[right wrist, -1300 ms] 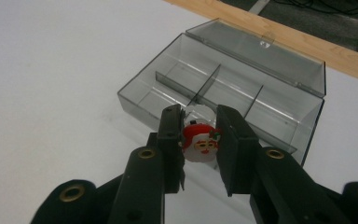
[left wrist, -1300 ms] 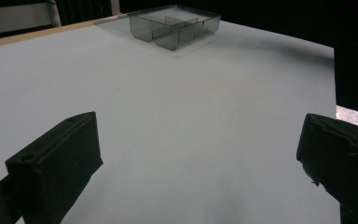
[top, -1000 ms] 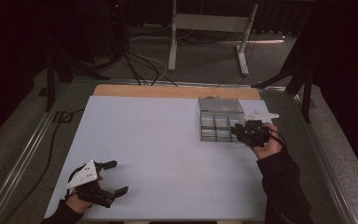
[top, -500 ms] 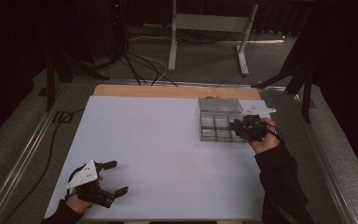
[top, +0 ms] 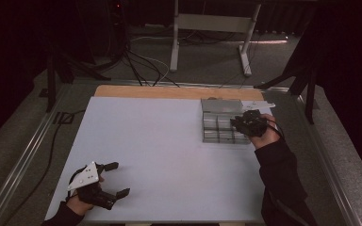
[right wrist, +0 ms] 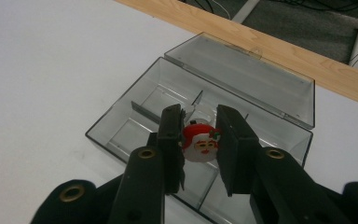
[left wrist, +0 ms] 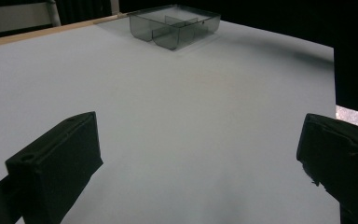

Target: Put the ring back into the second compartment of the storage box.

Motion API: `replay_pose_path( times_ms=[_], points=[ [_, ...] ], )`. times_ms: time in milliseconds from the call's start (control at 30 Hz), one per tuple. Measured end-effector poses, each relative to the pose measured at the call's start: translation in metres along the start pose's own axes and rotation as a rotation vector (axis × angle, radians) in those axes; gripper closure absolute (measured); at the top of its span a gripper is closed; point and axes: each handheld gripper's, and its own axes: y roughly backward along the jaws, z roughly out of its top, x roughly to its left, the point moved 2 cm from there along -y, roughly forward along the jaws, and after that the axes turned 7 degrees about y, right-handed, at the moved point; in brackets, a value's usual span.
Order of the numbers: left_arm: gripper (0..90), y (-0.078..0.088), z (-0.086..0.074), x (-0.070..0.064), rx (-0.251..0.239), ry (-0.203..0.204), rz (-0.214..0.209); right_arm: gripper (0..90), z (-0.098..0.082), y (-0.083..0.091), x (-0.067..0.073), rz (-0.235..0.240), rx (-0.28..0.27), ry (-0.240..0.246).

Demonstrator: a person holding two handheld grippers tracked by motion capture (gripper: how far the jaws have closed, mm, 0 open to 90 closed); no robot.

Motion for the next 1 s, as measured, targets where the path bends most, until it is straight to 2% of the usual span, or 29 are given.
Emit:
replay_pose_path(
  times_ms=[667, 1000],
  points=[
    [0.2, 0.000, 0.000, 0.000, -0.004, 0.002, -0.001, 72.3, 0.008, -0.023, -0.010, -0.009, 0.023, -0.027],
    [0.1, 0.001, 0.000, 0.000, -0.008, 0.001, -0.002, 72.3, 0.006, -0.041, -0.012, -0.005, 0.047, -0.049]
  ],
)
